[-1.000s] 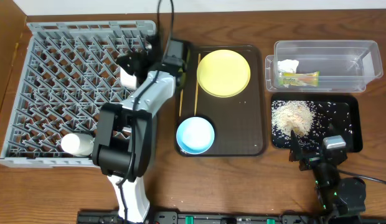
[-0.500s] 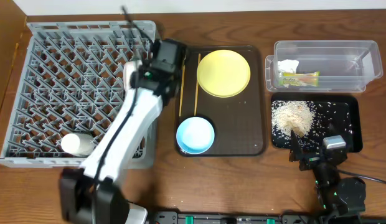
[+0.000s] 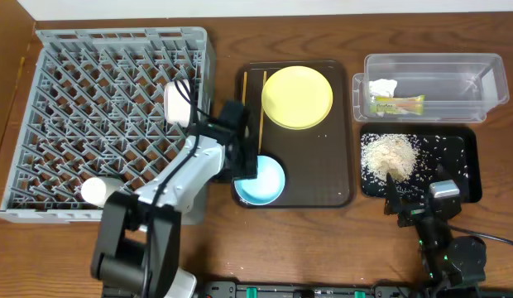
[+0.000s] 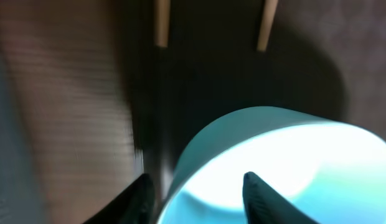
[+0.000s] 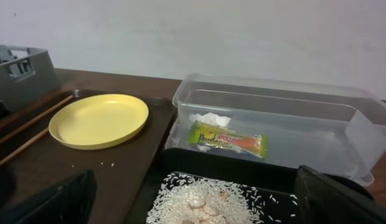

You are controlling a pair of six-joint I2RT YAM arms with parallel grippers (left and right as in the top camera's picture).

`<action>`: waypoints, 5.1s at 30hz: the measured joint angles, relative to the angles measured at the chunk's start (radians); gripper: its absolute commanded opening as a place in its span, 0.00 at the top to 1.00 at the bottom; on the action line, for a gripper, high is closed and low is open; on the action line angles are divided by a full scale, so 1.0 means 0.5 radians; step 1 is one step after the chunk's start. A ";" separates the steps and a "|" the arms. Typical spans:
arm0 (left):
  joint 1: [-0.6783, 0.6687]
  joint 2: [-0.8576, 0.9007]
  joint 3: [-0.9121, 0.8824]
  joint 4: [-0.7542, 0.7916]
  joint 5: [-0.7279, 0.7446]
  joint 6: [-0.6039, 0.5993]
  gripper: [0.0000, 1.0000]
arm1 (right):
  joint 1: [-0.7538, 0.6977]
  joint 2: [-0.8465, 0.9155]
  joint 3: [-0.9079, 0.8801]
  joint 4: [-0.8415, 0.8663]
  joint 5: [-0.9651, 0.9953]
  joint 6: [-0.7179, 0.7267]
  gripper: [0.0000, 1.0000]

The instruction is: Sort waste into correct bins and load items into the dishwasher

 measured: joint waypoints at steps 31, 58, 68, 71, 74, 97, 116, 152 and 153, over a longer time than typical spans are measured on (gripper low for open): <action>0.302 -1.189 0.098 -0.558 -2.023 -0.505 0.92 | 0.000 0.000 0.000 0.001 0.000 0.000 0.01; 0.150 -0.069 0.067 -0.677 -2.731 -0.636 0.76 | 0.000 0.000 0.000 0.000 0.000 0.000 0.01; 0.137 -0.065 0.064 -0.813 -2.368 -0.723 0.49 | 0.000 0.000 0.000 0.000 0.000 0.000 0.01; 0.136 -0.147 0.064 -0.826 -2.217 -0.735 0.43 | 0.000 0.000 0.000 0.000 0.000 0.000 0.01; 0.137 -0.369 0.065 -0.834 -1.950 -0.740 0.42 | 0.000 0.000 0.000 -0.001 0.000 0.000 0.01; -0.125 -0.484 0.079 0.522 -0.423 -0.091 0.45 | 0.000 0.000 0.000 0.002 0.000 0.000 0.01; -0.072 0.476 0.106 1.359 -0.456 0.265 0.66 | 0.000 0.000 0.000 -0.001 0.000 0.000 0.01; 0.502 -0.465 0.162 0.541 -0.932 0.682 0.93 | 0.000 0.000 0.000 0.000 0.000 0.000 0.01; 0.580 -0.464 0.162 0.541 -0.922 0.733 0.92 | 0.000 0.000 0.000 0.000 0.000 0.000 0.01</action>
